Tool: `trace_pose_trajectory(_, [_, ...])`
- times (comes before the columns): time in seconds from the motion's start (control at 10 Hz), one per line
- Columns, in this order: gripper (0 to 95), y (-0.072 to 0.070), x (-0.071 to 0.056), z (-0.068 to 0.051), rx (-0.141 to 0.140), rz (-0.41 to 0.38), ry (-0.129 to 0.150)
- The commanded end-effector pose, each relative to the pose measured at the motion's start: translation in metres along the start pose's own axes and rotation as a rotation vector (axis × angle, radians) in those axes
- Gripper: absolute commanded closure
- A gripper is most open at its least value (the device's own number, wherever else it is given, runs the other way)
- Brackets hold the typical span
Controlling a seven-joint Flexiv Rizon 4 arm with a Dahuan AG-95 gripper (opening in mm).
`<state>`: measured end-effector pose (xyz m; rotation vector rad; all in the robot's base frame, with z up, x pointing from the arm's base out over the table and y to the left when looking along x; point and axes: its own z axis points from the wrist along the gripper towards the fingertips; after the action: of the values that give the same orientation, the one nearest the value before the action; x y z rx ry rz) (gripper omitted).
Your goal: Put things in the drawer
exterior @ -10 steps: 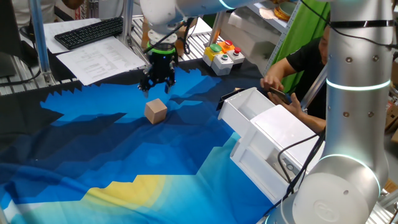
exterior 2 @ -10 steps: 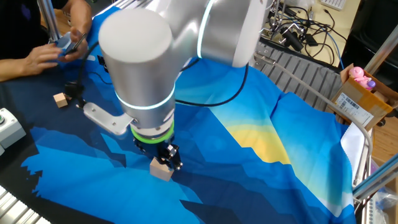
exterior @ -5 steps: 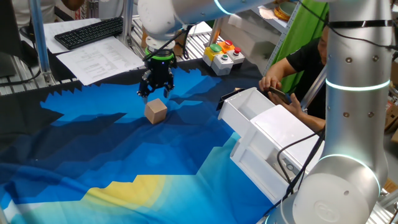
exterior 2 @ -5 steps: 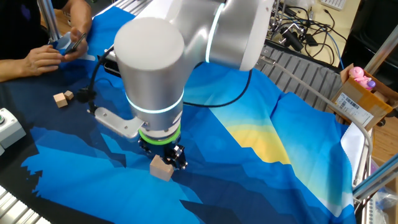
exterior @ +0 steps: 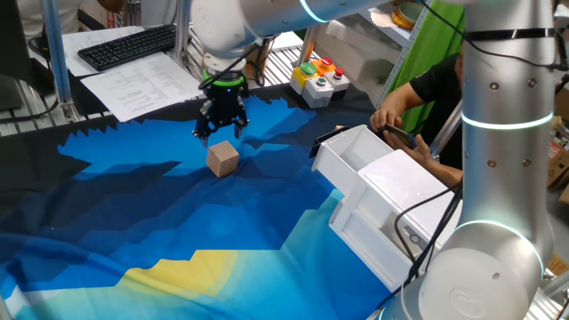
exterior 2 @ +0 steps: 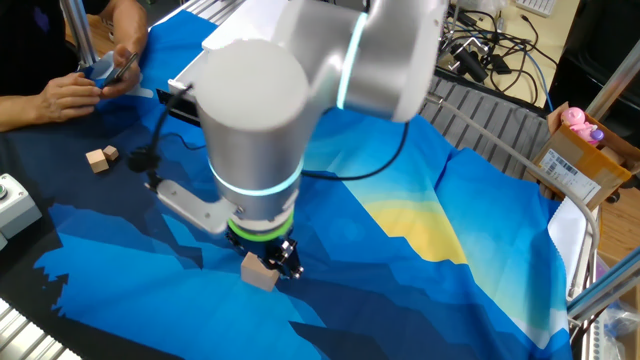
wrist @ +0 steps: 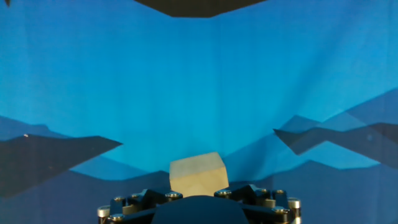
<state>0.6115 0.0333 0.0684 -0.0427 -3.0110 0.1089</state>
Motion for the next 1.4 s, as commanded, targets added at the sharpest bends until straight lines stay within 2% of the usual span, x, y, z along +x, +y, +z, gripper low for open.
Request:
trace_pose_trajectory(0.1, [19.0,0.0,-0.001,0.0,0.033,-0.083,0.103])
trace_pose_trajectory(0.4, [19.0,0.001,-0.002,0.005,0.045,-0.126,0.103])
trace_pose_trajectory(0.7, [19.0,0.003,-0.002,0.019,0.052,-0.165,0.097])
trace_pose_trajectory(1.0, [19.0,0.004,0.001,0.038,0.046,-0.173,0.092])
trace_pose_trajectory(1.1, [38.0,0.004,0.001,0.04,0.033,-0.183,0.091])
trace_pose_trajectory(1.2, [95.0,0.004,0.0,0.04,0.03,-0.187,0.091])
trace_pose_trajectory(1.3, [95.0,0.003,0.001,0.039,0.031,-0.176,0.093])
trace_pose_trajectory(1.4, [95.0,0.003,0.003,0.03,0.031,-0.169,0.102])
